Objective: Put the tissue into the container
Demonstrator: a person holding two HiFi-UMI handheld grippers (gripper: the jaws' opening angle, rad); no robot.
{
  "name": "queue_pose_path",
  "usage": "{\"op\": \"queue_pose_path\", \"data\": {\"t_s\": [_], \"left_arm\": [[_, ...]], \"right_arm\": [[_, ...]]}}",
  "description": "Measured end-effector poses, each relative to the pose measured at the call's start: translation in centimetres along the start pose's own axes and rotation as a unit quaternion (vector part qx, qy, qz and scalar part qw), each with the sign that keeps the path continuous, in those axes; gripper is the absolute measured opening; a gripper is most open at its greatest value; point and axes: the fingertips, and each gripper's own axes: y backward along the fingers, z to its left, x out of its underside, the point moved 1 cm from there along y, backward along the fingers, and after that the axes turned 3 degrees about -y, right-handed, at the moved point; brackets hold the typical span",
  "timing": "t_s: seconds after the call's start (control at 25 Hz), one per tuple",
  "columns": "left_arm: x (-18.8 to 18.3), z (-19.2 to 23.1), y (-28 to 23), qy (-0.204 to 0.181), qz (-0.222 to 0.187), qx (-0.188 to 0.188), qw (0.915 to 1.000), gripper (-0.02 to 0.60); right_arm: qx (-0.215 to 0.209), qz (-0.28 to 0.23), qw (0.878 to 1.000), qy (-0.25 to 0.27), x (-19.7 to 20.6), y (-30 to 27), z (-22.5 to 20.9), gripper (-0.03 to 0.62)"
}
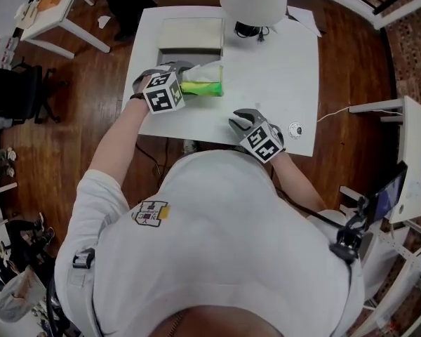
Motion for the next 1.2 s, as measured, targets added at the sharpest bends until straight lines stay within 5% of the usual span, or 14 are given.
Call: {"op": "queue_pose_path", "data": {"t_s": [0.24, 0.56, 1.2], "left_arm": [[4.0, 4.2, 3.1, -0.014, -0.016, -0.016, 0.9996, 0.334], [7.7, 7.4, 1.3, -0.046, -0.025, 0.018, 0.9985, 0.334], [10.3, 6.8, -6.0, -0.023, 0.029, 0.077, 0.9964, 0.334]], "right_arm": [[0.023, -0.007, 1.000, 0.016, -5.3, -2.9, 1.6, 0.092], [0.082, -0.003, 0.996, -0.028, -8.3, -5.8, 1.6, 0.092], [0.085, 0.014, 0.995, -0.043, -7.5, -5.6, 0.4, 0.091]]}}
